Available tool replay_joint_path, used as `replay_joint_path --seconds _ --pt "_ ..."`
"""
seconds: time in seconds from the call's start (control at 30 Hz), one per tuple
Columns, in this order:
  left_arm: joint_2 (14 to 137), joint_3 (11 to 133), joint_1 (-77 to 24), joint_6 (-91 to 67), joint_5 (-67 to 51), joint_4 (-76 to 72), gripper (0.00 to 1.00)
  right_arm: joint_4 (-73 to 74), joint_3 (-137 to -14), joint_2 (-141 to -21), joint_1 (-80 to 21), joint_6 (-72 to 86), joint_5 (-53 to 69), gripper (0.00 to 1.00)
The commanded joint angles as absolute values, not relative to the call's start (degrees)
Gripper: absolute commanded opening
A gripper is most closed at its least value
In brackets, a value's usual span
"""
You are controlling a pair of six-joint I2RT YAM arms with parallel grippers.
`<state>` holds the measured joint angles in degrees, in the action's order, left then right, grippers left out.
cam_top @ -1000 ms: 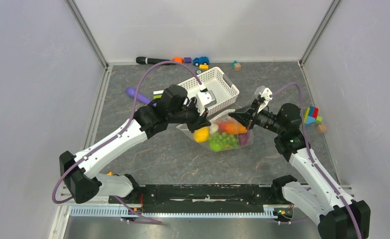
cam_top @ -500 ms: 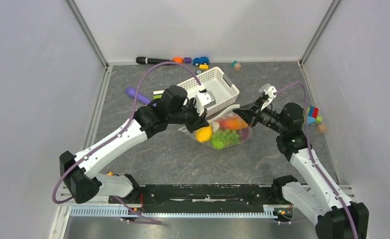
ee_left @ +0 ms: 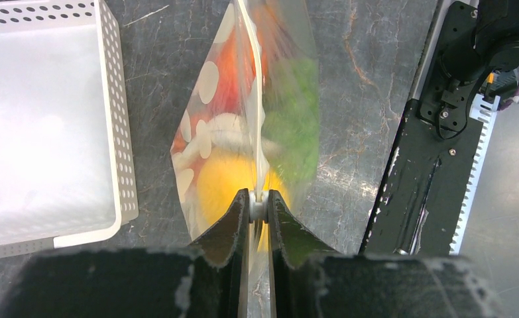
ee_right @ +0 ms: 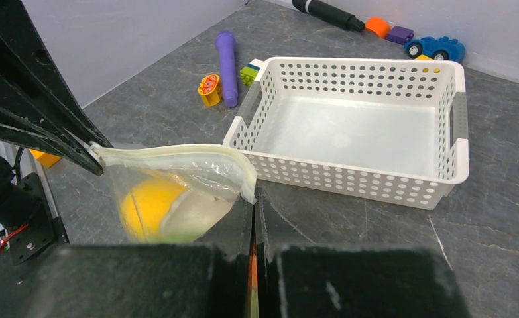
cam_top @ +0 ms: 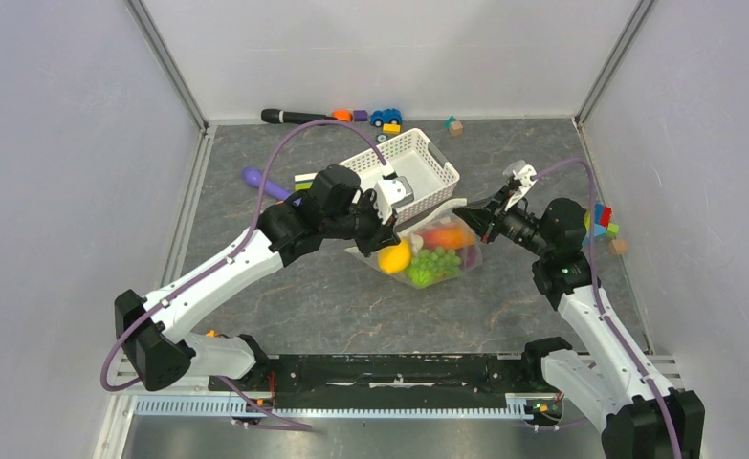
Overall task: Place the food in the zip-top bag and seal the zipper
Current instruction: Zip the zipper food storage bag at the center of the board.
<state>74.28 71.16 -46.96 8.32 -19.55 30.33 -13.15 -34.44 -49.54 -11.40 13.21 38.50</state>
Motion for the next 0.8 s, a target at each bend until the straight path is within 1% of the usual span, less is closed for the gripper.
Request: replay_joint_path --seconds 0.0,0.77 --pt "72.27 70.97 -46.58 6.27 -19.72 33.24 0.02 -15.85 -34.37 -48.38 -9.42 13.02 33.42 0.0" --pt "71.76 70.42 -46.58 6.46 -17.46 33.4 0.02 -15.12 -33.66 -47.97 -6.6 14.56 31.74 0.0"
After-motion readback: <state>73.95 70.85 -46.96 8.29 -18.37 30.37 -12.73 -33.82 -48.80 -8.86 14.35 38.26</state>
